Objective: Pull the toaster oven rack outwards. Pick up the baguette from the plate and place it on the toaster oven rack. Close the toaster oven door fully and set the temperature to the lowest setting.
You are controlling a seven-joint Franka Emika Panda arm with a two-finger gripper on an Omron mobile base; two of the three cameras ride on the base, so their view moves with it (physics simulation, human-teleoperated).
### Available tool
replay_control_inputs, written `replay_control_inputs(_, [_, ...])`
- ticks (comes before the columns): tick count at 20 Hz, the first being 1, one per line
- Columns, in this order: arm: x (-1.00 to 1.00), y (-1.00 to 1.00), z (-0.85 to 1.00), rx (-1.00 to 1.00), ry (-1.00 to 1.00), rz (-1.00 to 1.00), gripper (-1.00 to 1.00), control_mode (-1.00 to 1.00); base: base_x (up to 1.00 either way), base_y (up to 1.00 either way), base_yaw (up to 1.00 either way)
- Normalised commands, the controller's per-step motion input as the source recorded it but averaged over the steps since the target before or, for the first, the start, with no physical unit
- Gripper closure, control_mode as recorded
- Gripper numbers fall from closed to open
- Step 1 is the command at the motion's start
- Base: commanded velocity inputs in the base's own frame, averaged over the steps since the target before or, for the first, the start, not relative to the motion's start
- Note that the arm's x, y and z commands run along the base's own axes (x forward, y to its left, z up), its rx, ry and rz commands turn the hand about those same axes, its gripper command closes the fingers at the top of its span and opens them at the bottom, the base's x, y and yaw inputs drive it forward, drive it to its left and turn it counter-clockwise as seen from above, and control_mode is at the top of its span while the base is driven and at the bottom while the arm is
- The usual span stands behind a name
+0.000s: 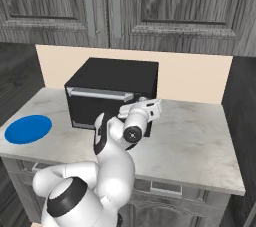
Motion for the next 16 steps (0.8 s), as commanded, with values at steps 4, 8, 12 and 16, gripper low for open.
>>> replay_control_inputs(4, [0.0,0.0,-0.01,-0.07,0.0,0.0,1.0,-1.0,0.0,0.0,0.0])
replay_control_inputs(8, [0.0,0.0,0.0,-0.07,-0.02,0.0,1.0,-1.0,0.0,0.0,0.0])
replay_control_inputs(12, [0.0,0.0,0.0,-0.07,-0.05,0.0,1.0,-1.0,0.0,0.0,0.0])
replay_control_inputs(16, [0.0,0.0,0.0,-0.09,-0.07,0.0,1.0,-1.0,0.0,0.0,0.0])
